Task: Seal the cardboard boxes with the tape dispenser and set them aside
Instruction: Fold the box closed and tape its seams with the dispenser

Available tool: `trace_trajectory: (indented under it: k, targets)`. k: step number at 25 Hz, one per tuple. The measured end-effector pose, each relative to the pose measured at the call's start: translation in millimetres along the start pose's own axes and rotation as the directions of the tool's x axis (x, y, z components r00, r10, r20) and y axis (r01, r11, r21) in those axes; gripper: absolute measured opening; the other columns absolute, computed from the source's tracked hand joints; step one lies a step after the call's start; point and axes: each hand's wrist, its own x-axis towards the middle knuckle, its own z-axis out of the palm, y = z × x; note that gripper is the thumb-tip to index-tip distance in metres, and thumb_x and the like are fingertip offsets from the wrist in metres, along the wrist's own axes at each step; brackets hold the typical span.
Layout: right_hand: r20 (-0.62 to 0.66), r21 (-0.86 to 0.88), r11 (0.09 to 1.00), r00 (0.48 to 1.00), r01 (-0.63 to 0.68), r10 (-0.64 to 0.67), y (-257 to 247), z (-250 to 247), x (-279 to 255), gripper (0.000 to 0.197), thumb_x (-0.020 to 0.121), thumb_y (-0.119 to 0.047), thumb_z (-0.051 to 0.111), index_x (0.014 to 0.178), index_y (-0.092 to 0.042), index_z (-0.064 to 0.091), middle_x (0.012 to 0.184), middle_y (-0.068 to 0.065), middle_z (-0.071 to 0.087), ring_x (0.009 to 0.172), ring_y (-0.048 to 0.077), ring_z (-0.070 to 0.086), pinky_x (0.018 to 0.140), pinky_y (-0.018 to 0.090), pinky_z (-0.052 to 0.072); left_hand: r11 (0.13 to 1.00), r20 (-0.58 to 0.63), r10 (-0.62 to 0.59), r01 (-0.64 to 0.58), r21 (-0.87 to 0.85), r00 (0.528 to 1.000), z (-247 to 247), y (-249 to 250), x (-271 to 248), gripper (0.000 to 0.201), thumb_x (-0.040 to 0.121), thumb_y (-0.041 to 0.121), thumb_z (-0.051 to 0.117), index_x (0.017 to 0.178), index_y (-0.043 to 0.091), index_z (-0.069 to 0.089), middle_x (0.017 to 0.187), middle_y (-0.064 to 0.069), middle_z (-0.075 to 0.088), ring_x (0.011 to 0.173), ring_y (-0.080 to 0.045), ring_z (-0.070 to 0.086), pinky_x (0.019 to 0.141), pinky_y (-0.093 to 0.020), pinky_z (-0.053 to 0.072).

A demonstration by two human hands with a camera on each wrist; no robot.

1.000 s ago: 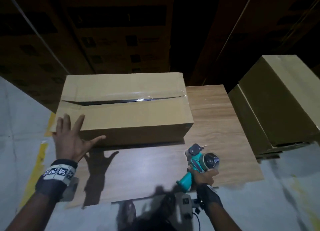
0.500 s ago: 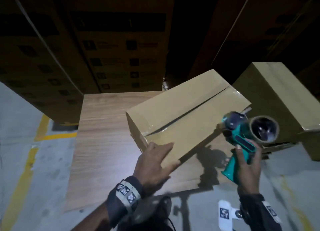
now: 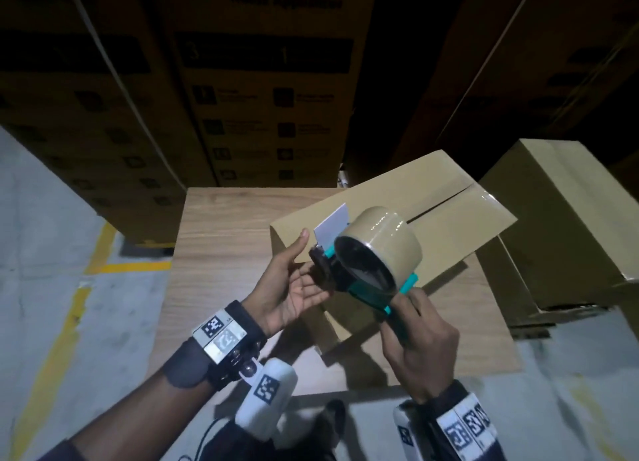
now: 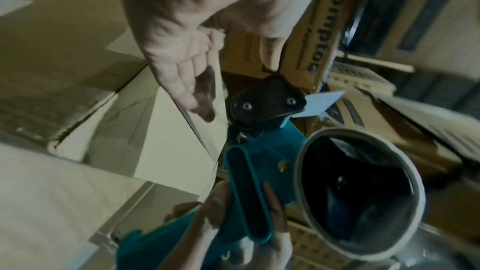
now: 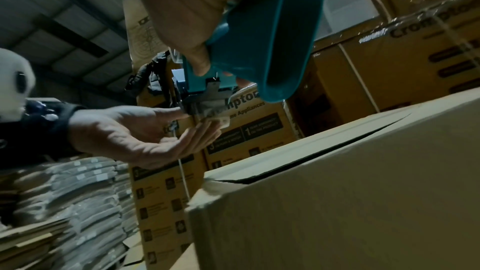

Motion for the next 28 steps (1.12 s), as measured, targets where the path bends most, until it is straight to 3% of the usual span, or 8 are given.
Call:
trace_trajectory:
  k: [4,7,10,12,15,19,25,28]
  targets:
    - [-0.040,0.056,0.998,0.999,0.005,-0.002,-28,23,9,0.033,0.080,-0.015,0.065,0.111,-0.023,0.057,0.097,0.006,0.068,0.064,0.021,0.060,0.046,0.033,0.052,0.993,-0.217,0.116,-0.120,-0.006,0.969,-18,10,16,0.005,0.092,-0.001,0.063,0.091,-0.003,0.068,0.076,-0.017,0.072,0.058,-0.019,0.072,0.054,-0.025,0.061]
    - [-0.054,0.028,1.000,0.998,-0.006,0.007,-49,36,17,0.029,0.082,-0.017,0.063,0.110,-0.023,0.057,0.095,0.004,0.068,0.064,0.016,0.058,0.048,0.024,0.049,0.951,-0.245,0.274,-0.223,0.215,0.930,-32,26,28,0.030,0.094,-0.011,0.057,0.072,0.000,0.073,0.071,-0.013,0.073,0.060,-0.017,0.072,0.063,-0.027,0.063]
    - [-0.052,-0.008,0.996,0.995,-0.085,0.085,-70,53,25,0.032,0.082,-0.019,0.060,0.114,-0.026,0.059,0.097,0.000,0.067,0.064,0.019,0.058,0.047,0.027,0.047,0.882,-0.169,0.320,-0.227,0.413,0.932,-47,47,39,0.039,0.092,-0.011,0.061,0.059,0.004,0.076,0.069,-0.011,0.073,0.065,-0.018,0.071,0.070,-0.030,0.064]
    - [-0.047,-0.046,0.993,0.993,-0.113,0.111,-78,62,29,0.035,0.082,-0.019,0.060,0.116,-0.029,0.059,0.099,-0.001,0.068,0.067,0.019,0.061,0.048,0.029,0.049,0.827,-0.157,0.349,-0.225,0.515,0.924,-62,68,51,0.023,0.090,-0.005,0.067,0.070,-0.001,0.076,0.068,-0.013,0.072,0.061,-0.018,0.067,0.070,-0.034,0.062]
    - [-0.036,-0.081,0.975,0.978,-0.206,0.204,-72,58,20,0.054,0.078,-0.003,0.077,0.119,-0.030,0.057,0.105,0.000,0.071,0.075,0.018,0.066,0.056,0.035,0.058,0.856,-0.243,0.376,-0.236,0.459,0.894,-92,109,80,0.010,0.090,0.001,0.073,0.095,-0.008,0.075,0.077,-0.021,0.074,0.054,-0.019,0.064,0.061,-0.031,0.057]
    - [0.058,-0.242,0.938,0.961,-0.248,0.269,-63,44,-5,0.075,0.064,0.002,0.090,0.122,-0.032,0.055,0.106,0.003,0.071,0.073,0.025,0.067,0.053,0.042,0.060,0.752,-0.170,0.415,-0.232,0.616,0.894,-96,126,109,0.009,0.093,0.010,0.073,0.099,0.005,0.077,0.088,-0.013,0.079,0.074,-0.020,0.076,0.071,-0.029,0.061]
    - [0.122,-0.264,0.922,0.939,-0.283,0.323,-65,50,-2,0.076,0.067,-0.005,0.089,0.127,-0.036,0.053,0.106,0.000,0.069,0.069,0.021,0.065,0.049,0.039,0.058,0.711,-0.185,0.473,-0.249,0.658,0.861,-100,114,122,0.007,0.093,0.014,0.075,0.097,0.011,0.079,0.077,-0.006,0.078,0.054,-0.013,0.058,0.063,-0.027,0.056]
    - [0.089,-0.251,0.925,0.945,-0.286,0.316,-73,48,-1,0.061,0.077,-0.010,0.081,0.125,-0.036,0.054,0.103,-0.003,0.067,0.066,0.018,0.062,0.046,0.033,0.054,0.711,-0.179,0.511,-0.297,0.637,0.840,-100,112,118,0.007,0.092,0.015,0.076,0.098,0.012,0.079,0.078,-0.008,0.078,0.056,-0.014,0.059,0.065,-0.028,0.056]
